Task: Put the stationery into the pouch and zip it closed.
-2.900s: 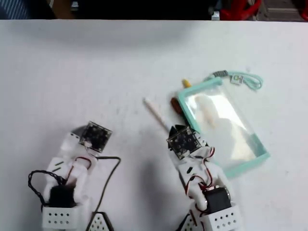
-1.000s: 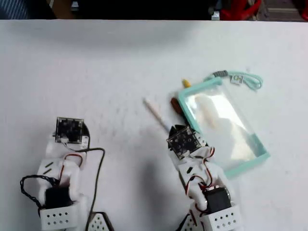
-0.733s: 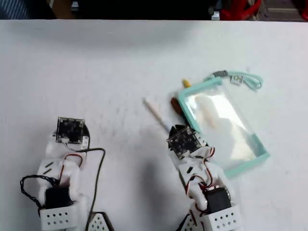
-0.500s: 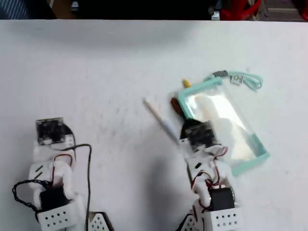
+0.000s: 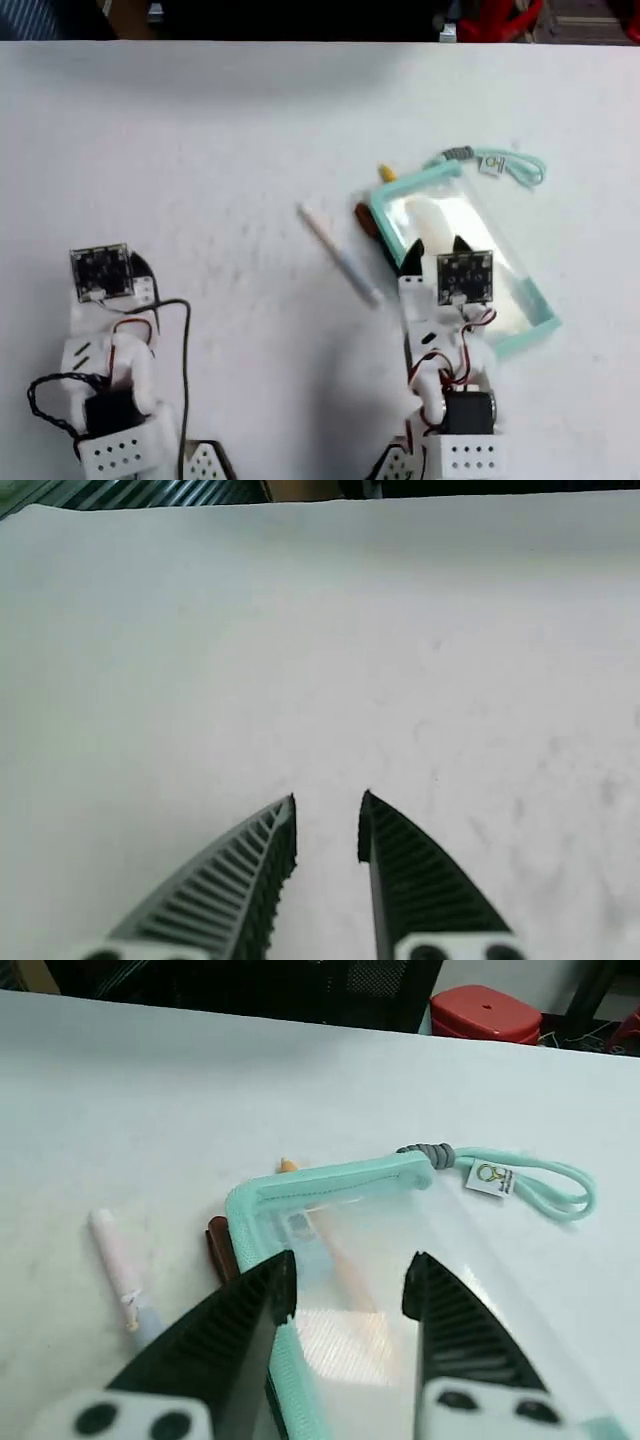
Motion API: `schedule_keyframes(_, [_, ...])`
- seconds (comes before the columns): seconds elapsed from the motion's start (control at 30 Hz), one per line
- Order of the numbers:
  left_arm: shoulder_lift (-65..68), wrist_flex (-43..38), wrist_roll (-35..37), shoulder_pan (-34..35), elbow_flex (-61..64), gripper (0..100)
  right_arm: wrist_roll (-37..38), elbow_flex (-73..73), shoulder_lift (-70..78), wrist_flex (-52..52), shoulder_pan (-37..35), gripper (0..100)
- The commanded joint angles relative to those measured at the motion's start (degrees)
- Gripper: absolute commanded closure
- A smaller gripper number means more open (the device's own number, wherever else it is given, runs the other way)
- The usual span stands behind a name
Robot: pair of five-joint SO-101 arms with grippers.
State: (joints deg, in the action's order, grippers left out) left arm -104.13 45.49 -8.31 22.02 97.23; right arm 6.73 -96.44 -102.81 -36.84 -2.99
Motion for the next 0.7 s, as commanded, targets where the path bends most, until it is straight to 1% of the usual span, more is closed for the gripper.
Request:
schedule_keyframes(0.0, [-0.57, -0.97, -2.81, -3.03, -0.26, 88, -0.62, 0.35, -0.40, 1.19, 0.66, 81.8])
schedule_keyframes(0.17, [-0.57, 0.53, -6.24, -7.16, -0.26, 88, -0.35, 0.35, -0.40, 1.19, 0.66, 81.8])
schedule_keyframes(0.4, [-0.57, 4.13, -13.10, -13.76, -0.26, 88, -0.26, 0.35, -0.31, 1.10, 0.66, 81.8])
schedule_keyframes(0.67, [-0.57, 4.40, -13.54, -14.11, -0.26, 88, -0.26, 0.18, -0.31, 1.27, 0.57, 81.8])
